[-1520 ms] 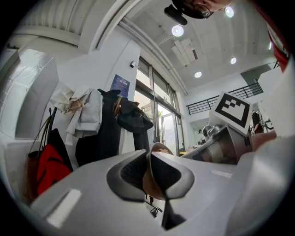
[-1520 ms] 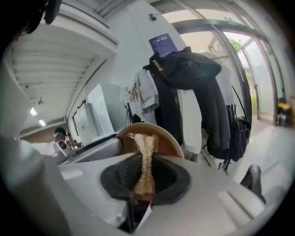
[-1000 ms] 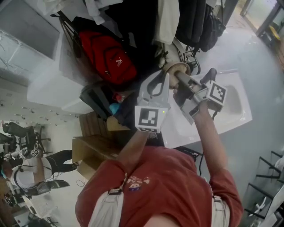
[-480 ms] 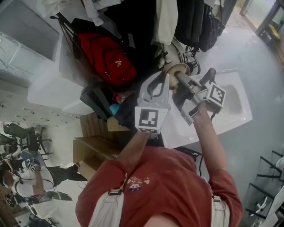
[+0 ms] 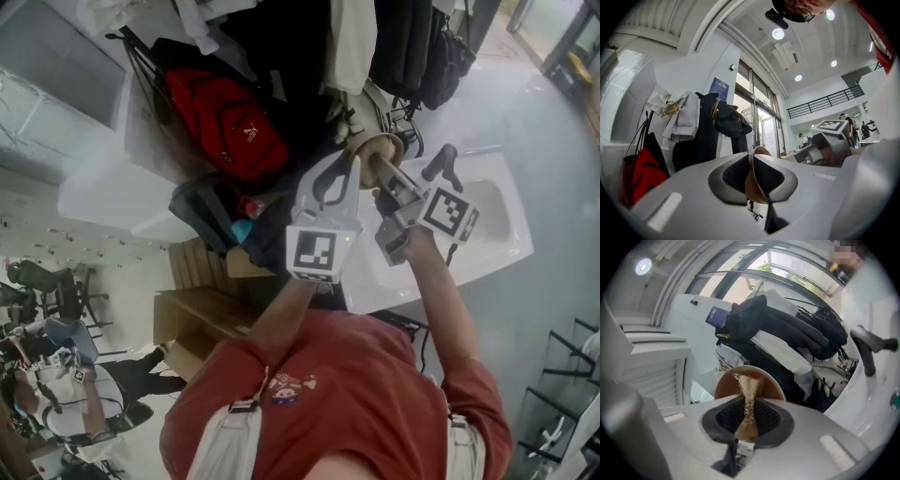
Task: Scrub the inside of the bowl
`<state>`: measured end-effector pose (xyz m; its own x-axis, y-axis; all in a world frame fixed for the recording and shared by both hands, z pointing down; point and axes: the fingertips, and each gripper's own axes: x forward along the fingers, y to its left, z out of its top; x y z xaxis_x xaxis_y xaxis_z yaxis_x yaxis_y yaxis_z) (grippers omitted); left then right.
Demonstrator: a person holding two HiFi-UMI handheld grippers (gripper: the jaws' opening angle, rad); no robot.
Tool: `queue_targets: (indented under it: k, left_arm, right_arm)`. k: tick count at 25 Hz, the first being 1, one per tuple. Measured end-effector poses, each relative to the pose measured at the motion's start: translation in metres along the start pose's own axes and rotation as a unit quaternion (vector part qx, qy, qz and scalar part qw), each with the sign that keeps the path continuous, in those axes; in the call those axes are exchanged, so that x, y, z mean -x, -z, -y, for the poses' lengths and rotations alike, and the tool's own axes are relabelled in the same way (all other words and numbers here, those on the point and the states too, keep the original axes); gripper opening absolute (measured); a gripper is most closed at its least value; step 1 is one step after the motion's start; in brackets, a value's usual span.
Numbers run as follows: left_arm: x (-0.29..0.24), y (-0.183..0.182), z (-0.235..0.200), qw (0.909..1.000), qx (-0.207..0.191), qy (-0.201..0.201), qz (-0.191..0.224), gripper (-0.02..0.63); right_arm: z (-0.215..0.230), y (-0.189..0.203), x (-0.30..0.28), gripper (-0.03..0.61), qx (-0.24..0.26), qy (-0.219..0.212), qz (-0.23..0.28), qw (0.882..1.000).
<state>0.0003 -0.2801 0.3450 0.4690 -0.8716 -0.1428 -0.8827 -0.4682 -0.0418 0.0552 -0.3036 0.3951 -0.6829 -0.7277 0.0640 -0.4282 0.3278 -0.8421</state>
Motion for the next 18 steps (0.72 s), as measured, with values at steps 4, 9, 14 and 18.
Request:
queue_targets:
  k: [4, 9, 14, 18]
  left_arm:
    - [0.0, -0.001, -0.001, 1.0, 0.003, 0.001, 0.001, 0.035]
    - [0.002, -0.003, 0.001, 1.0, 0.006, 0.004, 0.001, 0.035]
    - [0.004, -0.004, 0.0, 0.9999, 0.008, 0.006, 0.0, 0.035]
    - [0.004, -0.005, 0.0, 0.9999, 0.012, 0.009, 0.0, 0.035]
  right_arm:
    - [-0.004, 0.0, -0.001, 0.049, 0.108, 0.027, -0.004, 0.994]
    - [-0.009, -0.001, 0.002, 0.049, 0.222, 0.052, -0.011, 0.974]
    - [-0.017, 0.003, 0.0, 0.049, 0.394, 0.091, -0.028, 0.914]
    - [-0.025, 0.003, 0.0, 0.049, 0.555, 0.125, -0.037, 0.821]
